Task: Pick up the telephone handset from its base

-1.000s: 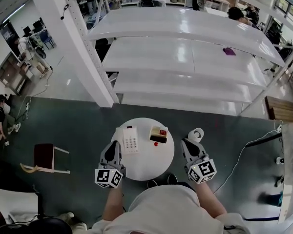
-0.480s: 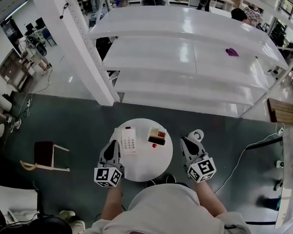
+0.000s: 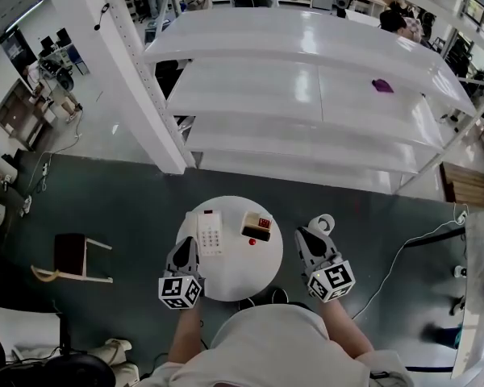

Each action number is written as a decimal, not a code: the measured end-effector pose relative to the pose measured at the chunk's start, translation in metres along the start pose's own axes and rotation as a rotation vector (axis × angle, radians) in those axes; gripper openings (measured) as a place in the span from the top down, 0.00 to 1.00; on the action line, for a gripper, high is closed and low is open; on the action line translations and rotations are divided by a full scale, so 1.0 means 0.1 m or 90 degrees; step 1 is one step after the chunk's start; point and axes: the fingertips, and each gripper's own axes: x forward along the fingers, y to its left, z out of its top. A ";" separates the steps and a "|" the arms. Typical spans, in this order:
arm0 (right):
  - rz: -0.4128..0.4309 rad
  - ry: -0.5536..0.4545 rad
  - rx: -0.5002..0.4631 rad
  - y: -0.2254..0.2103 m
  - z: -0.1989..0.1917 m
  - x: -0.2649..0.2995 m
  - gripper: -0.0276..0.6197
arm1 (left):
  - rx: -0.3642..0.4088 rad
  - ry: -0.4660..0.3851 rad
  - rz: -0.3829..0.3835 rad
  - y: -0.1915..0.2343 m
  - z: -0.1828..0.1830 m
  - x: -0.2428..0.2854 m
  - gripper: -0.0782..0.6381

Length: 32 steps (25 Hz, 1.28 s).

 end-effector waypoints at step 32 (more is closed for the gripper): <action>-0.014 0.045 -0.008 -0.03 -0.22 0.30 0.95 | -0.005 0.294 0.074 0.65 -2.05 0.21 0.86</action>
